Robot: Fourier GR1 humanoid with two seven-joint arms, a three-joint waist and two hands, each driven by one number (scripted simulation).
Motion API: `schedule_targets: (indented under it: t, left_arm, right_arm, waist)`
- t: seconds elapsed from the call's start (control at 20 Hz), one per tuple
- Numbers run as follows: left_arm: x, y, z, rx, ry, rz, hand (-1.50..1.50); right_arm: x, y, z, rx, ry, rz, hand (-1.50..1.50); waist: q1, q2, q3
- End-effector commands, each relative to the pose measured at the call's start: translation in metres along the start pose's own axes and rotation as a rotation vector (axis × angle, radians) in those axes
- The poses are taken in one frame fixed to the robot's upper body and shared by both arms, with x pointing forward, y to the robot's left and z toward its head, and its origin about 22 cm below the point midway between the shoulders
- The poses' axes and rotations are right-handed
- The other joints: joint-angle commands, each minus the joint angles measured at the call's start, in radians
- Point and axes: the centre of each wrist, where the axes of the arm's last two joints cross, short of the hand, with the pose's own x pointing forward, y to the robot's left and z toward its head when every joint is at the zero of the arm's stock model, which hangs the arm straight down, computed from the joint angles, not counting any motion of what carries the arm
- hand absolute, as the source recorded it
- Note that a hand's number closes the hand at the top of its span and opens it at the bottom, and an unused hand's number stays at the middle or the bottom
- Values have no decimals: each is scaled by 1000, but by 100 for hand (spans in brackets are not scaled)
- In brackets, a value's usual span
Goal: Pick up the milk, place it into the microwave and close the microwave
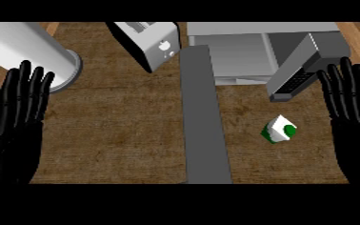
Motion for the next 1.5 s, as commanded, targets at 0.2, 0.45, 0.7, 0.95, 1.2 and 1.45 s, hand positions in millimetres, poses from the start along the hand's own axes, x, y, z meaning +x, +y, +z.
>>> schedule_targets:
  t: [0.2,0.45,0.7,0.95,1.2,1.45]
  left_arm:
    - [-15,-14,-8,-82,-20,4,-150]
    - [-37,-36,15,-27,151,202,-150]
    - [-42,-75,31,-35,152,204,-150]
    - [-38,-103,56,-54,141,212,-150]
    - [-48,-125,64,-31,151,213,-150]
    - [-45,-117,85,-24,144,206,-150]
  right_arm:
    - [-1,-47,20,153,-61,-79,-150]
    - [-17,-59,65,231,81,-180,-150]
    - [-33,-94,100,224,100,-189,-150]
    - [-57,-97,123,220,170,-148,-150]
    - [-68,-113,139,207,167,-132,-150]
    - [-74,-88,133,189,172,-85,-150]
  waist:
    - [2,-13,-34]
    - [-3,-15,-35]
    - [4,-15,-34]
    - [10,-15,-34]
    - [9,-14,-34]
    - [13,-14,-35]
